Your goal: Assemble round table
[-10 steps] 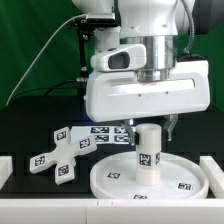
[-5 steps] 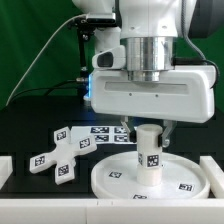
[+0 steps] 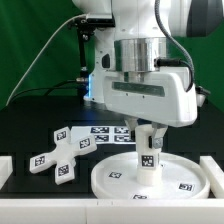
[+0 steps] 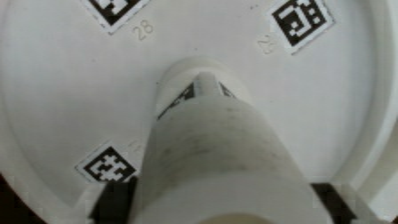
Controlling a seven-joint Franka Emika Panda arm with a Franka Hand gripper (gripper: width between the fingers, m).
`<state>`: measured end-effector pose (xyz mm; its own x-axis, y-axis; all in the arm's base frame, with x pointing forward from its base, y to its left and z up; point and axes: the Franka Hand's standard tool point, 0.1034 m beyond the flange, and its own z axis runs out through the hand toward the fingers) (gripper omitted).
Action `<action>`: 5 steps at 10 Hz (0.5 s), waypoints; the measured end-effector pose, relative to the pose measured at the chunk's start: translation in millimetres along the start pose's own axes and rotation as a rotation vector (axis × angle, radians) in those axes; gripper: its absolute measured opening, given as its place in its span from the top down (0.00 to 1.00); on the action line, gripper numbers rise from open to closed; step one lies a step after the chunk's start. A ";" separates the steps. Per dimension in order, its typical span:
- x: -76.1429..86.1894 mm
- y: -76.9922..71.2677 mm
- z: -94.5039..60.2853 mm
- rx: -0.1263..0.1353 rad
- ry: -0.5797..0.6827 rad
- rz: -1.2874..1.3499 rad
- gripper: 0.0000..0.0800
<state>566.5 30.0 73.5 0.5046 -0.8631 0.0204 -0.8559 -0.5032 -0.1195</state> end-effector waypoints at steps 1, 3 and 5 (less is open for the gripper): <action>0.0 -0.2 0.0 -0.003 0.000 -0.073 0.49; -1.9 -0.8 -2.1 -0.020 -0.013 -0.398 0.29; -10.7 -4.5 -2.8 -0.029 -0.030 -0.617 0.19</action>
Offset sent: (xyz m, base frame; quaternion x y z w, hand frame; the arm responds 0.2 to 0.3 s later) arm -0.0006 0.0286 0.0094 -0.0185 -0.0597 -0.4450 0.8934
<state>564.6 41.4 76.7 0.9101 -0.4115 0.0488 -0.4081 -0.9105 -0.0673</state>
